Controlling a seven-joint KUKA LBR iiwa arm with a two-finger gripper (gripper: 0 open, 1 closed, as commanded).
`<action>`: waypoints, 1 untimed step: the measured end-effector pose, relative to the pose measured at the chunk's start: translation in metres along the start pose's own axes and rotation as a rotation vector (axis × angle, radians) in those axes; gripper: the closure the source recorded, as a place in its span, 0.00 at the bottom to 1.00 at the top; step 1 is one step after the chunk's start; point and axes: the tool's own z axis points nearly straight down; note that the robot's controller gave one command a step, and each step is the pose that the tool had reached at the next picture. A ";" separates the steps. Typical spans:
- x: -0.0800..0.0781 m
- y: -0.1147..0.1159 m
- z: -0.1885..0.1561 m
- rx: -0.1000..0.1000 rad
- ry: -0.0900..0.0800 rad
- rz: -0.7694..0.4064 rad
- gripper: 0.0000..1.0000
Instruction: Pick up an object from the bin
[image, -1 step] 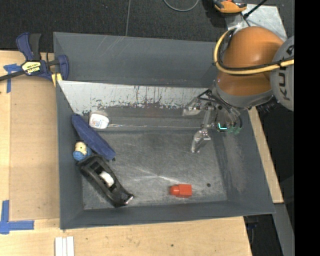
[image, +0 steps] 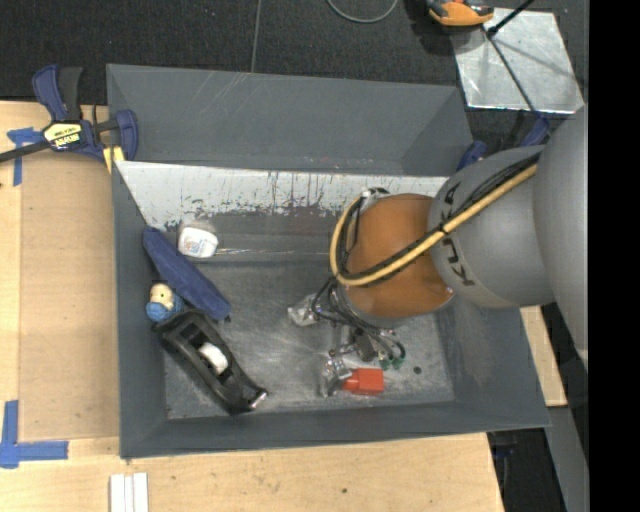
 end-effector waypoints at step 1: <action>0.046 -0.065 -0.027 -0.005 0.012 -0.263 0.00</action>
Offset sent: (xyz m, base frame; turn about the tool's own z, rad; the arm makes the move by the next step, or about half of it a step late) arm -0.0289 -0.0718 0.0260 -0.2665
